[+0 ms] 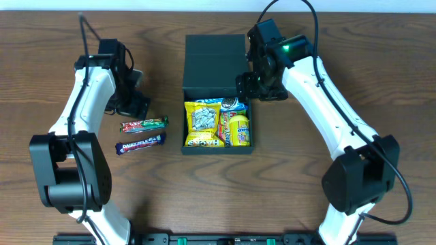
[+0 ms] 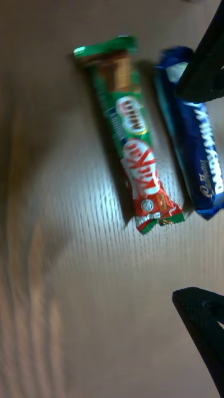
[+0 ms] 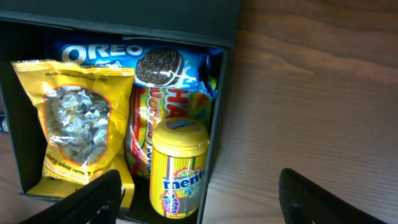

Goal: Pack container
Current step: 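Grasp the KitKat Milo bar with the left gripper and lift it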

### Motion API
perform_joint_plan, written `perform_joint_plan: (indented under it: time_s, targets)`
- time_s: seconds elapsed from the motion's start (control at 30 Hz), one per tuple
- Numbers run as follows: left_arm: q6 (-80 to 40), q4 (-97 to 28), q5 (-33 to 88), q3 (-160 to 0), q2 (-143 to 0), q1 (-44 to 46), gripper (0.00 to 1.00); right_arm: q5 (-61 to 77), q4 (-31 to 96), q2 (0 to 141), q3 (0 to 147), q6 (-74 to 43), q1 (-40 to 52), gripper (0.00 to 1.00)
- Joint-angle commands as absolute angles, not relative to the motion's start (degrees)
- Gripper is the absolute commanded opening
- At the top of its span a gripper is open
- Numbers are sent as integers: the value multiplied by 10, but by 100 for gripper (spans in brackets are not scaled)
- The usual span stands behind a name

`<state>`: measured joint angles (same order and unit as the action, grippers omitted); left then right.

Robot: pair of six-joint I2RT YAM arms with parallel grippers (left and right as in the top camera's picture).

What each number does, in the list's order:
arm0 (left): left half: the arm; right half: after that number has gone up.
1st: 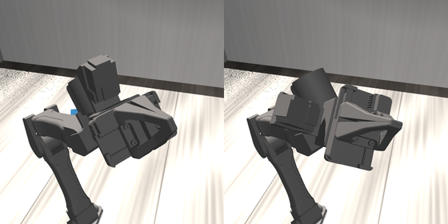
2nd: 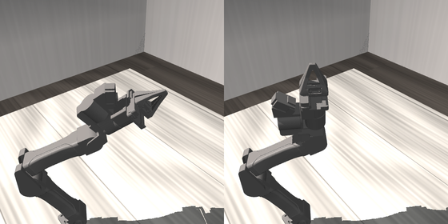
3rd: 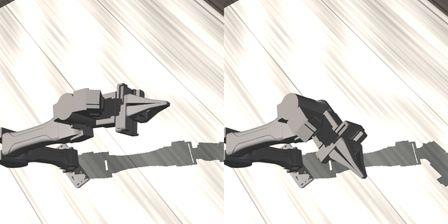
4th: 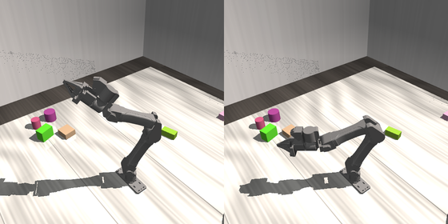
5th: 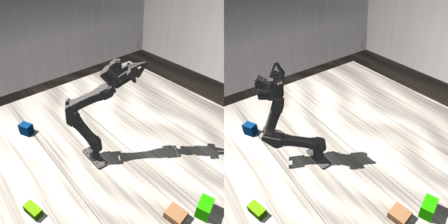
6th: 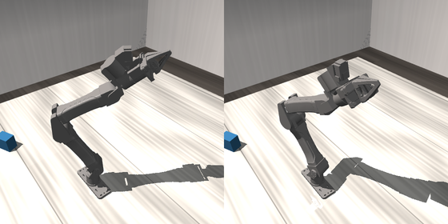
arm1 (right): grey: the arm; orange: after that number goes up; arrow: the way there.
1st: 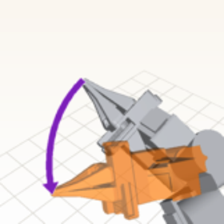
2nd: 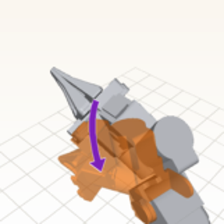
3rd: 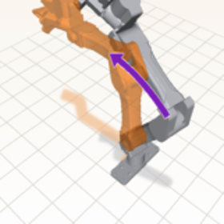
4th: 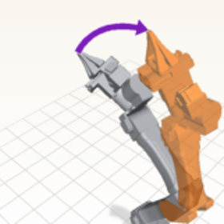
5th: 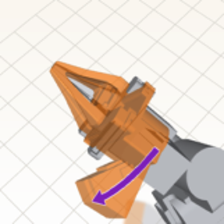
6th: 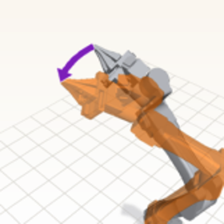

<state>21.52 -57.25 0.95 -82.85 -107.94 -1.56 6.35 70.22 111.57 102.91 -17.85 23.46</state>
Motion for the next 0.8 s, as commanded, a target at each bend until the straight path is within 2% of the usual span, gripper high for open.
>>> perform_joint_plan:
  time_s: [0.0, 0.23, 0.4, 0.43, 0.57, 0.6, 0.7, 0.77]
  targets:
    - [356, -571, 42, -828, -1078, -14, 95, 57, 700, 1108, 1037, -166, 232, 80]
    - [392, -515, 80, -826, -1079, -14, 95, 33, 694, 1108, 1037, -166, 232, 83]
    - [309, -479, 126, -826, -1079, -14, 95, 32, 686, 1108, 1037, -166, 232, 83]
    - [273, -480, 131, -826, -1079, -14, 98, 32, 685, 1108, 1037, -167, 232, 84]
    - [65, -500, 162, -826, -1079, -14, 100, 32, 685, 1108, 1037, -166, 232, 84]
    - [3, -509, 166, -826, -1079, -14, 91, 32, 685, 1108, 1037, -166, 232, 85]
    - [-180, -554, 163, -826, -1079, -14, 87, 32, 681, 1108, 1037, -166, 232, 86]
    - [-272, -587, 144, -825, -1079, -13, 77, 32, 681, 1108, 1037, -162, 232, 87]
